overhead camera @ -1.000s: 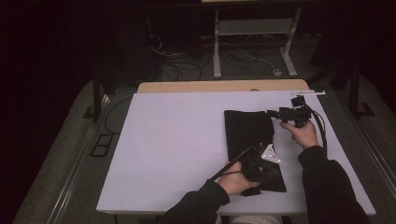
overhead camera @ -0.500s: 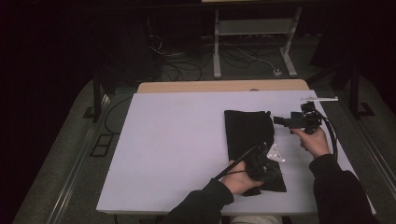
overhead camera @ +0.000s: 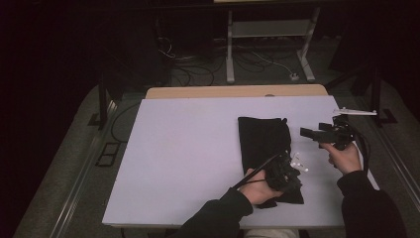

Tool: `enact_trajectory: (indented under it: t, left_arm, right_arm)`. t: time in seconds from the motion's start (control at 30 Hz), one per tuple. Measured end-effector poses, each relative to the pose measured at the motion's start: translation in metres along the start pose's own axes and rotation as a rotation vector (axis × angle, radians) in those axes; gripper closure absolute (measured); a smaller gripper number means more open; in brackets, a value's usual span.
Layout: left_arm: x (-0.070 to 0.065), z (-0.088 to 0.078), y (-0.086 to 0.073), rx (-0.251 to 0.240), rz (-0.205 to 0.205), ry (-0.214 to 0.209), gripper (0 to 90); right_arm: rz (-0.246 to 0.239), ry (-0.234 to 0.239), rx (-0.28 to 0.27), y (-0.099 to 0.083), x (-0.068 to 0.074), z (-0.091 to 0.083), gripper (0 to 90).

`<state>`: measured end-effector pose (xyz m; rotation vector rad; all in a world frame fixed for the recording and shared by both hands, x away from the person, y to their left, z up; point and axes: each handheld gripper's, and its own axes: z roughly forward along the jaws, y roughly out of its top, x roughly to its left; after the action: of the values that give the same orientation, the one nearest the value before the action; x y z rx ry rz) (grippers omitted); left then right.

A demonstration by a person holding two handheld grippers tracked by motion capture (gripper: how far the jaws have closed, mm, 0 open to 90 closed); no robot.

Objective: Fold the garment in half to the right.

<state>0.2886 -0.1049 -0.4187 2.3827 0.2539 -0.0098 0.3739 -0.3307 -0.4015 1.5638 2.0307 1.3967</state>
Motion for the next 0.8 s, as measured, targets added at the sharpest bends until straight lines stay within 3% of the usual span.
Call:
enact_trajectory:
  t: [0.17,0.2,0.23,0.3,0.47,0.6,0.7,0.8]
  left_arm:
    - [0.002,0.004,0.001,0.026,0.049,0.000,82.0]
    - [0.003,0.003,0.000,0.029,0.049,-0.005,81.2]
    - [0.003,0.003,0.000,0.015,0.021,-0.009,78.9]
    - [0.004,0.000,0.000,0.004,0.012,-0.009,69.3]
    - [0.002,-0.013,0.002,-0.056,0.009,-0.013,55.4]
    - [0.000,-0.023,0.003,-0.103,0.014,0.014,36.5]
    - [0.003,-0.029,0.003,-0.138,-0.014,-0.001,25.5]
    - [0.007,-0.033,0.003,-0.165,-0.034,0.013,13.5]
  right_arm:
    - [0.008,-0.005,-0.008,-0.004,-0.001,-0.006,0.0]
    - [0.010,-0.001,-0.007,-0.005,-0.001,-0.007,0.0]
    - [0.007,0.000,-0.006,-0.005,-0.001,-0.008,0.0]
    - [0.002,0.000,-0.004,-0.007,0.000,-0.009,0.0]
    - [-0.007,-0.001,-0.007,-0.010,0.001,-0.014,0.0]
    - [-0.018,-0.011,0.002,-0.014,0.001,-0.019,0.0]
    - [-0.018,-0.013,-0.007,-0.017,0.000,-0.023,0.0]
    - [-0.022,-0.019,-0.006,-0.019,0.000,-0.027,0.0]
